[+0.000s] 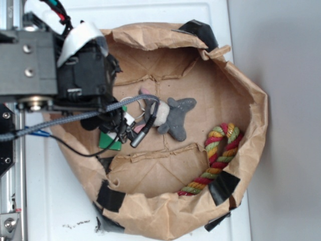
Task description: Grab the green block.
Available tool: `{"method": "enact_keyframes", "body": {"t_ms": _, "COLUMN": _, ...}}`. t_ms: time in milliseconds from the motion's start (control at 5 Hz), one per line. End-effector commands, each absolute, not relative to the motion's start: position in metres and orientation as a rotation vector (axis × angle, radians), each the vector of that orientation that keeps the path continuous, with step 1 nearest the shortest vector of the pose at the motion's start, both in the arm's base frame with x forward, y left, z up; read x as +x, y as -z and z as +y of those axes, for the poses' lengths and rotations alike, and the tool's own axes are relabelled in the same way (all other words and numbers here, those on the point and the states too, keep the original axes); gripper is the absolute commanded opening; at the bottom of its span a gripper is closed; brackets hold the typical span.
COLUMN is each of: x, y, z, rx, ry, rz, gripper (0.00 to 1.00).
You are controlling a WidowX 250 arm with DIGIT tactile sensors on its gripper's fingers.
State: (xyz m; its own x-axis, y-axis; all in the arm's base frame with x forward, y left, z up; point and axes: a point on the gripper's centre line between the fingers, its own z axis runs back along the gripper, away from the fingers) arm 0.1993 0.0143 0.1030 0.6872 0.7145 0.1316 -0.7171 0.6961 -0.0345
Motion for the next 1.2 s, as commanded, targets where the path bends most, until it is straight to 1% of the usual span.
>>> {"method": "enact_keyframes", "body": {"t_ms": 0, "x": 0.229, "y": -0.080, "z": -0.007, "rx": -0.012, "ry": -0.875, "rz": -0.221, "gripper": 1.00}}
{"method": "enact_keyframes", "body": {"t_ms": 200, "x": 0.254, "y": -0.075, "z": -0.018, "rx": 0.000, "ry": -0.897, "rz": -0.213, "gripper": 1.00}}
{"method": "enact_keyframes", "body": {"t_ms": 400, "x": 0.263, "y": -0.071, "z": -0.020, "rx": 0.013, "ry": -0.898, "rz": -0.198, "gripper": 1.00}}
{"method": "enact_keyframes", "body": {"t_ms": 600, "x": 0.258, "y": -0.069, "z": -0.013, "rx": 0.004, "ry": -0.868, "rz": -0.206, "gripper": 1.00}}
{"method": "enact_keyframes", "body": {"t_ms": 800, "x": 0.252, "y": -0.078, "z": -0.002, "rx": -0.020, "ry": -0.845, "rz": -0.194, "gripper": 1.00}}
{"method": "enact_keyframes", "body": {"t_ms": 1000, "x": 0.254, "y": -0.080, "z": 0.008, "rx": -0.032, "ry": -0.826, "rz": -0.191, "gripper": 1.00}}
